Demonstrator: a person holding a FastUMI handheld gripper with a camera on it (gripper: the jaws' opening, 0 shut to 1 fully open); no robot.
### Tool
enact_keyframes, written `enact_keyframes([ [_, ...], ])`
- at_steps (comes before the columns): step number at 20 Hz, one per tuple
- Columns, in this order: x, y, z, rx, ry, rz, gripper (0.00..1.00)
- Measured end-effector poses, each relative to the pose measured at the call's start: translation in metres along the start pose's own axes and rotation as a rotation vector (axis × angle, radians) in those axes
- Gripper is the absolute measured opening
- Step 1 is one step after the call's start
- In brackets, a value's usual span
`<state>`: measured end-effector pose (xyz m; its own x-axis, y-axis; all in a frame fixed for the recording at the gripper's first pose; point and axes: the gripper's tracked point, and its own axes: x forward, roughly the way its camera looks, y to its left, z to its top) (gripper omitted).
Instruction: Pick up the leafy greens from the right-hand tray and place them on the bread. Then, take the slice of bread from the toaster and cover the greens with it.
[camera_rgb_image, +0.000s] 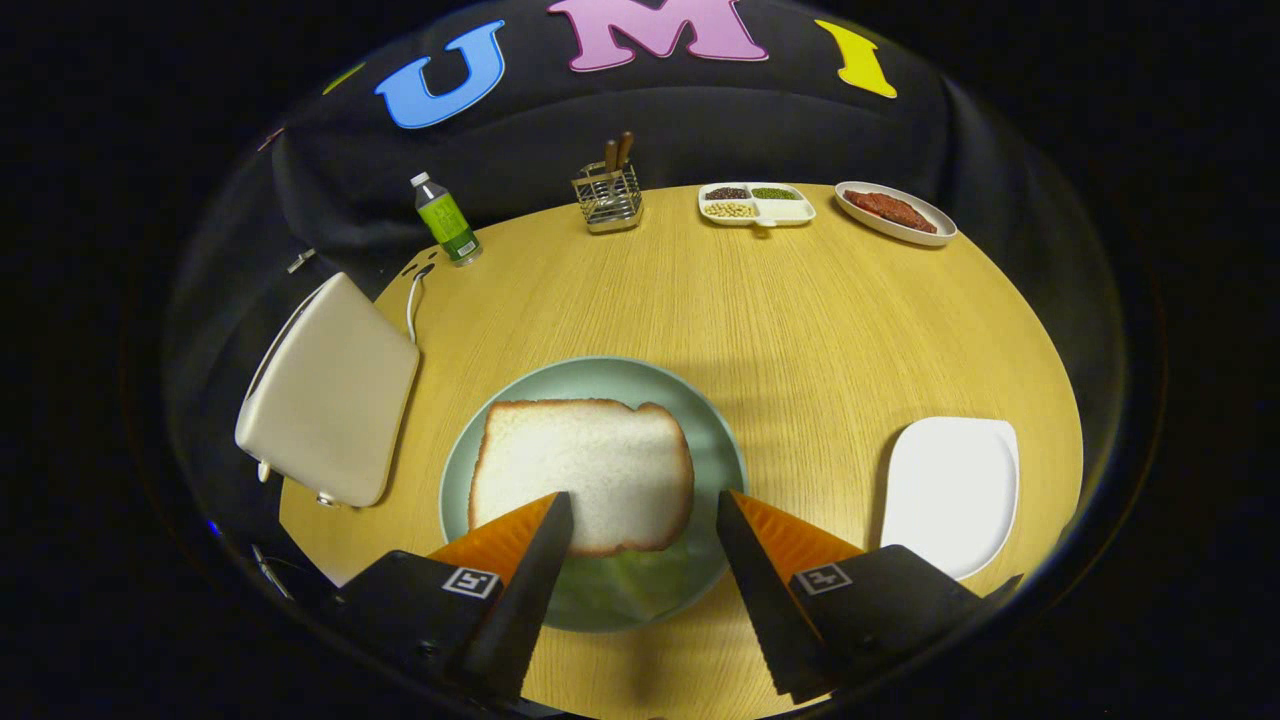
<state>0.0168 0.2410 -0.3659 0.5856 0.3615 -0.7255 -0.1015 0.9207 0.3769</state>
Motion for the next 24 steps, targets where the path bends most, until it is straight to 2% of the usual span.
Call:
enact_keyframes([
  [1, -0.002, 0.000, 0.002, -0.003, -0.005, 0.001, 0.97],
  [2, -0.005, 0.000, 0.004, -0.013, -0.019, -0.003, 0.99],
  [8, -0.031, 0.003, 0.035, -0.047, -0.096, 0.022, 1.00],
  [16, -0.126, 0.018, 0.138, -0.214, -0.344, 0.063, 0.99],
  [24, -0.218, 0.016, 0.204, -0.333, -0.543, 0.013, 0.99],
])
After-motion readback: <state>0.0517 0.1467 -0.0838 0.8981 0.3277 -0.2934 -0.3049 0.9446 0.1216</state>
